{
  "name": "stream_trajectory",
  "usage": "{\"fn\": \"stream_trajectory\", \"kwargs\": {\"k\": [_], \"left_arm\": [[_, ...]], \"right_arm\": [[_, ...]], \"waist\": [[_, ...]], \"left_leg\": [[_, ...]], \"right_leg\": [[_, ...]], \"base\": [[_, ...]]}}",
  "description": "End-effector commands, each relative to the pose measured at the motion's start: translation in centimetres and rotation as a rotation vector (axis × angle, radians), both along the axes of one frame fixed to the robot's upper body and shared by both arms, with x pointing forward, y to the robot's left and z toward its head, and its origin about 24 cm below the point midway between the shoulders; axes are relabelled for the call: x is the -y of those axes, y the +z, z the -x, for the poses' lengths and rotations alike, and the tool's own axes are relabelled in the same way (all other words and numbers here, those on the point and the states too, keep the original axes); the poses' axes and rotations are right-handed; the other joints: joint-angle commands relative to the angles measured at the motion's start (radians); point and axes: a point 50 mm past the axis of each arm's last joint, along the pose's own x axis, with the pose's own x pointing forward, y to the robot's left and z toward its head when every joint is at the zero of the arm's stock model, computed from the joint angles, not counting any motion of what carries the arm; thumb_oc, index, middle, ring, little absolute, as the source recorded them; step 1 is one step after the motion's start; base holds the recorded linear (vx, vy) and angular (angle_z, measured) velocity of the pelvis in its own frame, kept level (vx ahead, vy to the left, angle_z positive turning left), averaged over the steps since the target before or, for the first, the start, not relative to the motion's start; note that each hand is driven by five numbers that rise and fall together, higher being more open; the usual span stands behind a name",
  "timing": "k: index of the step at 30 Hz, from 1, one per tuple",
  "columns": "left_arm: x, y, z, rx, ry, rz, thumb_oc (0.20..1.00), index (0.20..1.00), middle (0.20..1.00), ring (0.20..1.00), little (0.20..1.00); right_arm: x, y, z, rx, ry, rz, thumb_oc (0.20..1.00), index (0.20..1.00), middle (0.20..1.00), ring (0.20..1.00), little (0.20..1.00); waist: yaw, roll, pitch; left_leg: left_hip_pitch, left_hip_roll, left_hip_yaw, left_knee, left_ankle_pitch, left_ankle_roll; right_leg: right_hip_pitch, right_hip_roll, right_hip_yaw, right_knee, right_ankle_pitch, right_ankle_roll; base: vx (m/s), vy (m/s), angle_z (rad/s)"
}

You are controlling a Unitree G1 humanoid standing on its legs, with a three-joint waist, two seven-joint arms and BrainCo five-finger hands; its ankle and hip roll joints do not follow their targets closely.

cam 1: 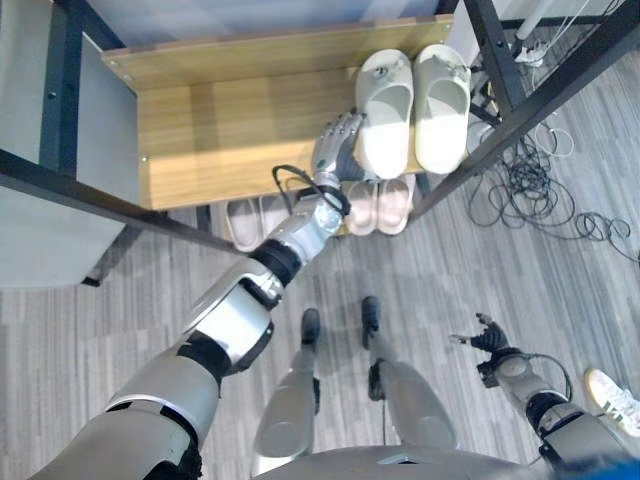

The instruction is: Arrange the slippers neatly on the shoe rack.

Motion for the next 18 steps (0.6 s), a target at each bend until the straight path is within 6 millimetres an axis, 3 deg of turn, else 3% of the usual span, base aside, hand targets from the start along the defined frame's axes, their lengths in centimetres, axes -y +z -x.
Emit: {"fn": "stream_trajectory", "kwargs": {"k": [1, 7, 18], "left_arm": [[0.5, 3.8, -0.1, 0.117, -0.054, 0.114, 1.000, 1.000, 1.000, 1.000, 1.000], [0.1, 3.1, 1.6, 0.098, -0.156, 0.240, 1.000, 1.000, 1.000, 1.000, 1.000], [0.7, -2.4, 2.6, -0.105, -0.187, 0.245, 1.000, 1.000, 1.000, 1.000, 1.000]], "right_arm": [[1.2, -0.5, 1.7, -0.037, -0.024, 0.007, 1.000, 1.000, 1.000, 1.000, 1.000], [0.4, -1.2, 2.5, -0.057, -0.054, -0.034, 1.000, 1.000, 1.000, 1.000, 1.000], [0.1, -1.4, 2.5, -0.061, -0.067, -0.057, 1.000, 1.000, 1.000, 1.000, 1.000]], "waist": [[0.028, 0.026, -0.029], [0.052, 0.030, -0.043], [0.060, 0.026, -0.042]], "left_leg": [[-0.087, 0.052, -0.039, 0.058, -0.067, -0.009], [-0.072, 0.045, -0.043, 0.063, -0.072, -0.006], [-0.057, 0.039, -0.051, 0.053, -0.063, -0.002]], "right_leg": [[-0.026, -0.054, 0.013, 0.116, -0.160, 0.047], [0.003, -0.058, 0.002, 0.110, -0.164, 0.048], [0.015, -0.062, -0.003, 0.106, -0.157, 0.047]], "base": [[0.00, 0.008, 0.12], [0.00, 0.003, 0.01], [-0.02, 0.002, 0.04]]}}
